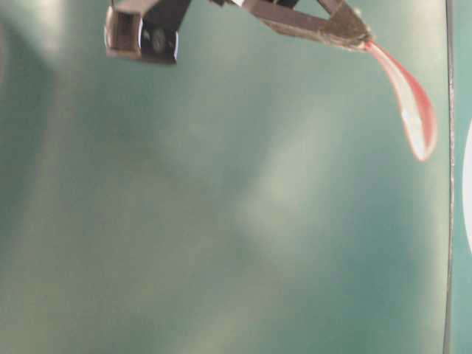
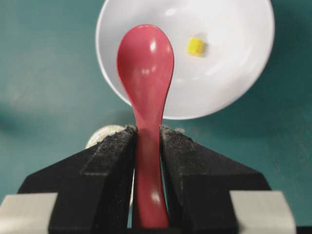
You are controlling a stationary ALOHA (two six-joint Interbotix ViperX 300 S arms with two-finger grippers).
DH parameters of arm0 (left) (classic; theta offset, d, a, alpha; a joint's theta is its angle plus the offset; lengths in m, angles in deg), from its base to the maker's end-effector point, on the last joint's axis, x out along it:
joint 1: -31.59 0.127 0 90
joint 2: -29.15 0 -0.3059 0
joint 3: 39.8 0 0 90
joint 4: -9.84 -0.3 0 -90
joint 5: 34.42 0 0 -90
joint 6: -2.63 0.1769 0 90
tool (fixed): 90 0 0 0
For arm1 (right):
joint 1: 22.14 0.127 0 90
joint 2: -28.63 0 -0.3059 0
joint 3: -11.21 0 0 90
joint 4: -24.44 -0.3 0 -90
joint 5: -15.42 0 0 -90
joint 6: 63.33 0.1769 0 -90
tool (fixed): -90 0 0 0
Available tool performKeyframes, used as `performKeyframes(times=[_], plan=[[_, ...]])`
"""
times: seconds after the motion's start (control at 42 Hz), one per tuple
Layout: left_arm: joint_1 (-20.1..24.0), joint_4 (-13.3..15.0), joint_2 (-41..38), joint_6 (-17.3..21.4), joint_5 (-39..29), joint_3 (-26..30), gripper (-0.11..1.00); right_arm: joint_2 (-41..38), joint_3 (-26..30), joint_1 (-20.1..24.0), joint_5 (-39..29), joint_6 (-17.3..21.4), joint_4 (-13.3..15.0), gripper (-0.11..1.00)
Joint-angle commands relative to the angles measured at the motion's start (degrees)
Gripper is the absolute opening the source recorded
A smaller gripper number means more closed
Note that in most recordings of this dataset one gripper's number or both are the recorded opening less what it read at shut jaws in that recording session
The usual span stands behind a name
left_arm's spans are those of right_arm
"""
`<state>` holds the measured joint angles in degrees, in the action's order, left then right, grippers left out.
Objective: Scoop the yellow hexagonal prism block from the bowl with a spoon using the right arm.
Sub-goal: 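Carry the spoon over the white bowl and lower its bowl inside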
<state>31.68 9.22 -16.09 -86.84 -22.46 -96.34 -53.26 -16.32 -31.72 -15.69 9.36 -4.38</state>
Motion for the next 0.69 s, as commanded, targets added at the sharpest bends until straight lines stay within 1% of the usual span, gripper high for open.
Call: performKeyframes(times=[0.0,0.119,0.19,0.262,0.333,0.428,0.524,0.666], plan=[[0.09,-0.18,-0.26,0.00,-0.09,1.41,0.00,-1.05,2.99,-0.35,-1.32,0.09,0.18,0.23],[0.18,-0.18,-0.26,0.00,-0.44,1.41,0.00,-3.78,5.45,-0.35,-2.64,1.05,0.26,0.23],[0.09,-0.18,-0.35,0.00,-0.44,1.41,0.00,-5.27,6.94,-0.35,-3.25,2.72,0.62,0.23],[0.18,-0.18,-0.35,0.00,-0.44,1.41,0.00,-6.86,8.70,-0.35,-3.96,5.36,1.58,0.23],[0.18,-0.18,-0.35,0.00,-0.44,1.41,0.00,-8.09,10.02,-0.35,-5.19,7.82,3.25,0.23],[0.09,-0.18,-0.35,0.00,-0.44,1.41,0.00,-9.67,11.87,-0.35,-7.65,11.78,7.03,0.23],[0.18,-0.18,-0.35,0.00,-0.44,1.41,0.00,-10.72,13.18,-0.35,-9.49,14.85,10.37,0.23],[0.09,-0.18,-0.62,0.00,-0.44,1.41,0.00,-12.13,14.77,0.00,-12.74,17.14,13.54,0.23]])
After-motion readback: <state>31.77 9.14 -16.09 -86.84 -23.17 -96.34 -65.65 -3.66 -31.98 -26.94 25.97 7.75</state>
